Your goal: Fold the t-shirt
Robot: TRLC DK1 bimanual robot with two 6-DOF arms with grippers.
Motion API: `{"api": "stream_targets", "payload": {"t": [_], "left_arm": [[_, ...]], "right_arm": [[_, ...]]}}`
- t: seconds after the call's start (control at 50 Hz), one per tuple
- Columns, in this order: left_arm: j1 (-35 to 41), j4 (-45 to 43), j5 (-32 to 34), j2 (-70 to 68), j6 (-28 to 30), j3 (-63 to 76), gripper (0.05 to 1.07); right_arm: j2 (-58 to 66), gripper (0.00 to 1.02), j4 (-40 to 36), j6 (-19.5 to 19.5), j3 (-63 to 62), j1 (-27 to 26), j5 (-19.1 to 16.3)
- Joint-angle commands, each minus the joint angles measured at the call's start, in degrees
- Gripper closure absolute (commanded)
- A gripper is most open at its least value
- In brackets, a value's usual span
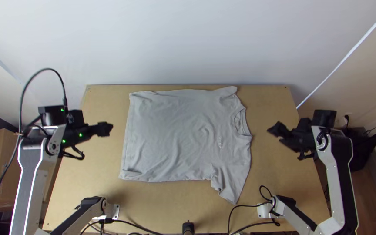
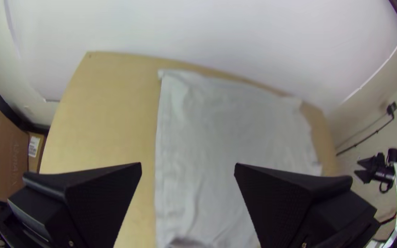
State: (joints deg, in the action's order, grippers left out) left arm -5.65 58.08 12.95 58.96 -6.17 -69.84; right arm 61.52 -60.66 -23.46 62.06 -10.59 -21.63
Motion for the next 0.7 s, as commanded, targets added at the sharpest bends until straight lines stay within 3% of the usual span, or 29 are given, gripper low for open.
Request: {"api": "stream_targets", "payload": {"t": [0.0,0.26,0.5,0.68], "left_arm": [[-1.12,1.59,0.06,-4.38,6.35,6.91,0.11],[-4.81,3.09,-0.03,-13.08,11.89,14.65,0.17],[-5.42,4.84,-0.03,-13.70,12.85,14.56,0.17],[-5.69,4.93,0.06,-13.70,12.85,14.47,0.17]], "right_arm": [[0.36,0.10,-5.87,2.72,-4.32,-0.13,-2.10],[2.12,0.16,-8.95,7.47,-13.28,2.33,-2.54],[7.30,0.17,-6.66,7.56,-19.26,8.83,-2.54],[8.09,0.48,3.45,6.50,-21.90,9.71,-2.45]]}}
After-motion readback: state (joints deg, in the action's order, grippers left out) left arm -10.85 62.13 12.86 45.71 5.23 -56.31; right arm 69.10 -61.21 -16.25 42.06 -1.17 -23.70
